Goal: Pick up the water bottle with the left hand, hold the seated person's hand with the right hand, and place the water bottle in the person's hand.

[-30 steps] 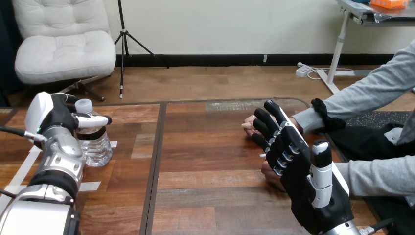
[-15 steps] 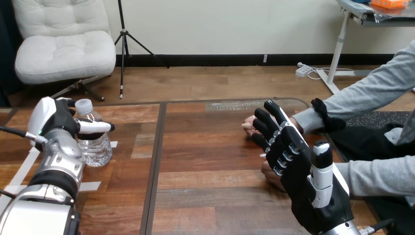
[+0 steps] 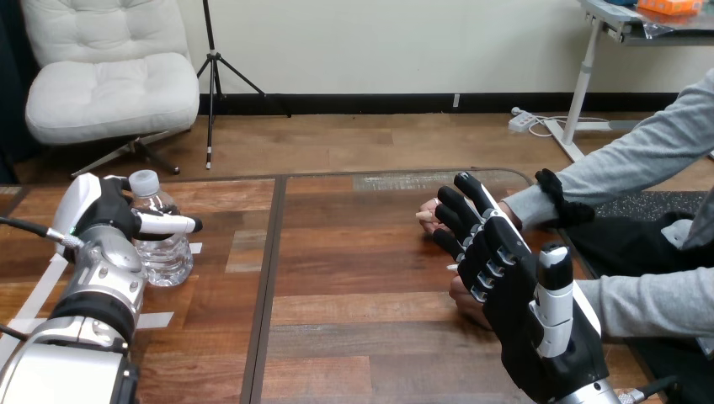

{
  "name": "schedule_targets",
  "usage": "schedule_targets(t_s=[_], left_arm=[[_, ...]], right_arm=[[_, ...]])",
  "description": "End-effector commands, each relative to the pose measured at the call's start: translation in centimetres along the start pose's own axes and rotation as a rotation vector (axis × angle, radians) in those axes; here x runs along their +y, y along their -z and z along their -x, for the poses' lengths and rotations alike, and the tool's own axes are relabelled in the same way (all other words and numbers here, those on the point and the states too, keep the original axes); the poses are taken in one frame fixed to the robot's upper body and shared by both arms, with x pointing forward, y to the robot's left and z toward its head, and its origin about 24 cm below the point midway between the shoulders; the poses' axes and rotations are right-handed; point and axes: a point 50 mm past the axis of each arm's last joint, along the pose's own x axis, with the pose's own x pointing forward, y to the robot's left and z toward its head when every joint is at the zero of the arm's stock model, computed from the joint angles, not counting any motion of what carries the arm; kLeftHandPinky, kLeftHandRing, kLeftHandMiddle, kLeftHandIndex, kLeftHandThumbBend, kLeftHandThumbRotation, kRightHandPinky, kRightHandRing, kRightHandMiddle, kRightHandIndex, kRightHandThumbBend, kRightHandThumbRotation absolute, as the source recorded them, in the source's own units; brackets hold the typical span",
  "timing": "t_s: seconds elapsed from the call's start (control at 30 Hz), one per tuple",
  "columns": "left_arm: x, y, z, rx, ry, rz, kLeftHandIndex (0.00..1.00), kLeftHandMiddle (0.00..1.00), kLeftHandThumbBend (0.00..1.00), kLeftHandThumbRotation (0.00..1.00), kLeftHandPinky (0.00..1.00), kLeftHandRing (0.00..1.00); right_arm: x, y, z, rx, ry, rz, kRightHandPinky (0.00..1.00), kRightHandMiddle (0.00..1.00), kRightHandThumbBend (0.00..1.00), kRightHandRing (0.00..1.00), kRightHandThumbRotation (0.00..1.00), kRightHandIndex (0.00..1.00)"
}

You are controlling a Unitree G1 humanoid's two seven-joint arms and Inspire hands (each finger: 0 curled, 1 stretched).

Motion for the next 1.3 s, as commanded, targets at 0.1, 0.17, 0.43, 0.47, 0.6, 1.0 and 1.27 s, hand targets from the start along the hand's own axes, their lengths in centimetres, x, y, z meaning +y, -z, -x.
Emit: schedule_targets(t_s=[0.1, 0.17, 0.43, 0.47, 0.6, 1.0, 1.27], left_arm=[[2.91, -4.01, -0.34, -0.093, -0.053, -0.017, 0.81, 0.82, 0.91, 0.12, 0.59, 0.73], [2.94, -4.07, -0.34, -0.094, -0.053, -0.021, 0.8, 0.81, 0.91, 0.11, 0.58, 0.72], [3.07, -4.11, -0.35, -0.109, -0.059, -0.036, 0.76, 0.8, 0.9, 0.06, 0.58, 0.74], [3.08, -4.11, -0.35, -0.11, -0.061, -0.039, 0.75, 0.79, 0.9, 0.05, 0.58, 0.73], [3.12, -4.12, -0.35, -0.11, -0.064, -0.036, 0.73, 0.75, 0.9, 0.02, 0.57, 0.7], [3.24, -4.2, -0.32, -0.102, -0.093, 0.021, 0.63, 0.68, 0.87, 0.0, 0.53, 0.64], [3.29, -4.17, -0.28, -0.101, -0.125, 0.001, 0.55, 0.63, 0.82, 0.0, 0.5, 0.6]], right_arm=[[0.14, -2.03, -1.04, -0.114, -0.022, 0.024, 1.0, 0.98, 0.97, 0.99, 1.0, 0.99], [0.13, -2.04, -1.05, -0.115, -0.023, 0.027, 1.0, 0.98, 0.96, 0.99, 1.0, 0.99], [0.13, -2.09, -1.04, -0.116, -0.021, 0.026, 1.0, 0.98, 0.96, 0.99, 1.0, 0.99], [0.13, -2.09, -1.04, -0.116, -0.02, 0.026, 1.0, 0.98, 0.96, 0.99, 1.0, 0.99], [0.15, -2.11, -1.03, -0.115, -0.019, 0.024, 1.0, 0.98, 0.97, 1.0, 1.0, 0.99], [0.18, -2.12, -0.99, -0.115, -0.015, 0.019, 1.0, 0.98, 0.97, 1.0, 1.0, 0.99], [0.18, -2.1, -1.04, -0.115, -0.01, 0.016, 1.0, 0.97, 0.98, 0.99, 1.0, 0.98]])
